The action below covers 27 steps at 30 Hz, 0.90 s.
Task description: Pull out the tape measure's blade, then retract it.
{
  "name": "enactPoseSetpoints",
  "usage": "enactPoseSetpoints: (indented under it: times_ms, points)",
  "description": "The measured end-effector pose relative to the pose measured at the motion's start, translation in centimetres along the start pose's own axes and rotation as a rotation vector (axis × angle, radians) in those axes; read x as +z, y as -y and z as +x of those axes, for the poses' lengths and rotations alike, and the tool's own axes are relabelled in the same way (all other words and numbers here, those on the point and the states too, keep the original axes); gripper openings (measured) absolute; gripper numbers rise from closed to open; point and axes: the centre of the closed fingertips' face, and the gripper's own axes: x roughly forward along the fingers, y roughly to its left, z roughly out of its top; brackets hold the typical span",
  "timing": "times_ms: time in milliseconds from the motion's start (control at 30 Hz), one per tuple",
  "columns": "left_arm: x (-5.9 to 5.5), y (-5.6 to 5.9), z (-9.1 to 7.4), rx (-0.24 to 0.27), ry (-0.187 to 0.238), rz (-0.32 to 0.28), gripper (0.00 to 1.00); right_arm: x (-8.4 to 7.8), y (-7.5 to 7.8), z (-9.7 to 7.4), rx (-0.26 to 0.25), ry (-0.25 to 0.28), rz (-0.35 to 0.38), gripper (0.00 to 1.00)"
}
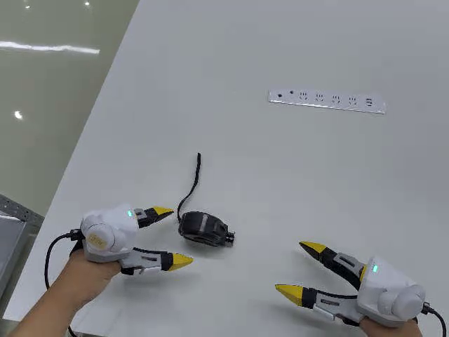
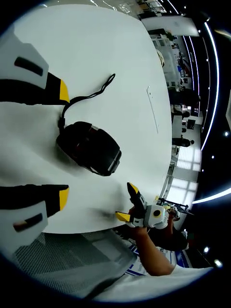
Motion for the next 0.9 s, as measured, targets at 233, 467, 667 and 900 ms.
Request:
enactPoseSetpoints:
  times_ms: [233, 467, 667, 900]
  points:
    - [0.2, -0.1, 0.8, -0.019, -0.002, 0.004, 0.62, -0.1, 0.2, 0.5, 0.006, -0.003, 0.006, 0.6]
    - [0.1, -0.2, 1.5, -0.04, -0.008, 0.003, 0.58, -0.4, 0.4, 0.8, 0.01, -0.006, 0.011, 0.6]
    - [0.3, -0.2, 2.0, -0.058, -0.012, 0.008, 0.55, -0.4, 0.3, 0.9, 0.011, -0.008, 0.015, 0.59]
    - [0.5, -0.1, 2.3, -0.079, -0.016, 0.016, 0.52, -0.7, 0.4, 1.0, 0.014, -0.012, 0.018, 0.59]
